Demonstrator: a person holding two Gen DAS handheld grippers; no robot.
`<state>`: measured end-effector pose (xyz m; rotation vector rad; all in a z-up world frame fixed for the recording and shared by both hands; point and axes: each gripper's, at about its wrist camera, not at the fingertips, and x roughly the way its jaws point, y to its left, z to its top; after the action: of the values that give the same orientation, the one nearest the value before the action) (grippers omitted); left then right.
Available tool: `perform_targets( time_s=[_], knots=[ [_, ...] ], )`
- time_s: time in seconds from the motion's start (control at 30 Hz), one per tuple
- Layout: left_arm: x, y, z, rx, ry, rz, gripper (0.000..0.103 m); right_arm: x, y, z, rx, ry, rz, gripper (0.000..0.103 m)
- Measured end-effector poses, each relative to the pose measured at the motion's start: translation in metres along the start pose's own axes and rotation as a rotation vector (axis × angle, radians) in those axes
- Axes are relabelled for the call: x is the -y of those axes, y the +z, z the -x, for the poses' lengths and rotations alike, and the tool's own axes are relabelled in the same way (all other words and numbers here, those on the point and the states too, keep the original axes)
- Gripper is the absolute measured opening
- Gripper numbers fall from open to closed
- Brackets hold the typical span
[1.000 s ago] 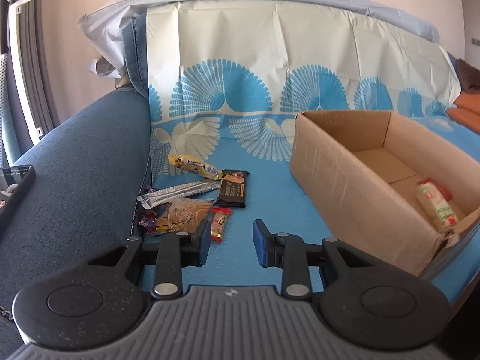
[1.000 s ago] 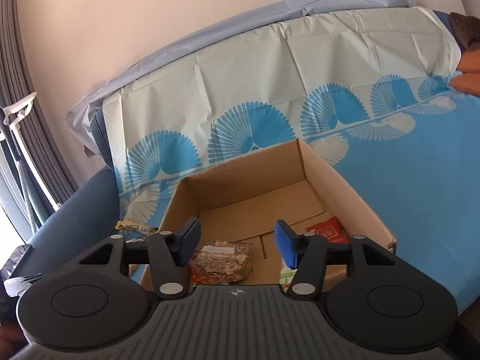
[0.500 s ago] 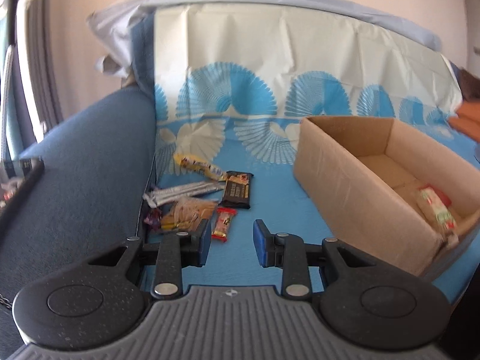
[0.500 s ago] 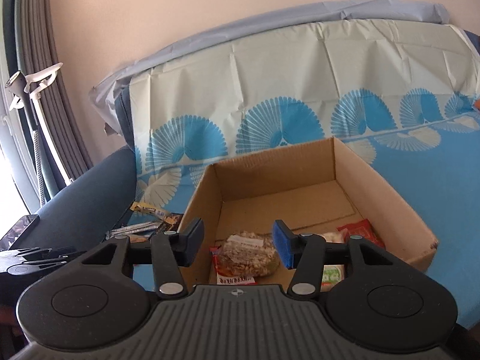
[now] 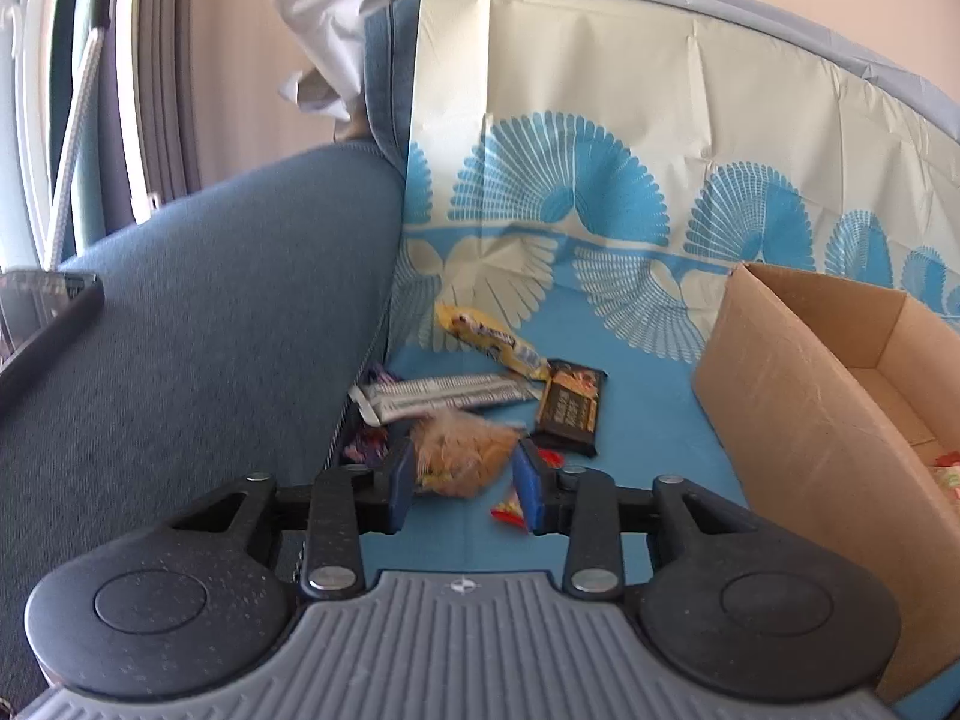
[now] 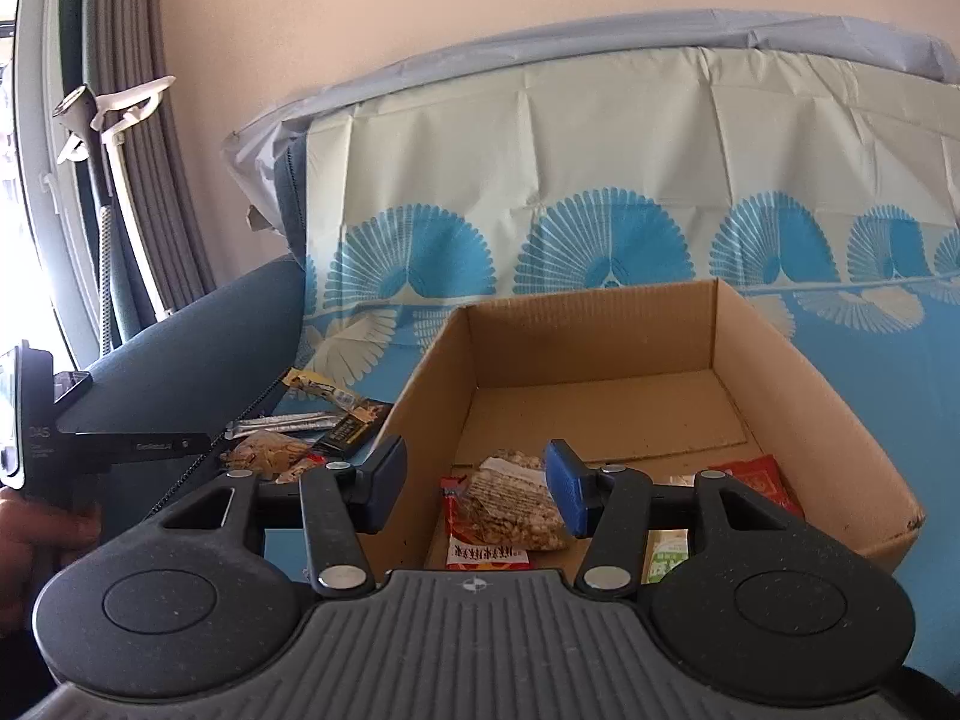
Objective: Organize snacks
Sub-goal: 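Move both tools back to the remaining snacks on the sofa, then grasp the dark biscuit bar with the right tool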
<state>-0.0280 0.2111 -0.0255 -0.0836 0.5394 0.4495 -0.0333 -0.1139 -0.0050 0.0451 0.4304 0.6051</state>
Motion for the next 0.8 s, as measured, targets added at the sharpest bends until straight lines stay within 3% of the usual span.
perform_targets(
  time_s=[0.27,0.4,0.63,0.8],
  knots=[
    [0.012,0.002,-0.02,0.024,0.048,-0.058,0.053,-0.001,0.014,-0.008,-0.039,0.004,0.004,0.048],
    [0.01,0.002,-0.033,0.002,0.061,-0.058,0.059,-0.023,0.039,-0.023,-0.04,0.059,0.002,0.048],
    [0.009,0.001,-0.05,-0.011,0.084,-0.079,0.075,-0.075,0.091,-0.078,-0.065,0.138,-0.01,0.05],
    [0.007,0.001,-0.06,-0.022,0.071,-0.083,0.077,-0.098,0.111,-0.122,-0.098,0.131,-0.056,0.053]
  ],
)
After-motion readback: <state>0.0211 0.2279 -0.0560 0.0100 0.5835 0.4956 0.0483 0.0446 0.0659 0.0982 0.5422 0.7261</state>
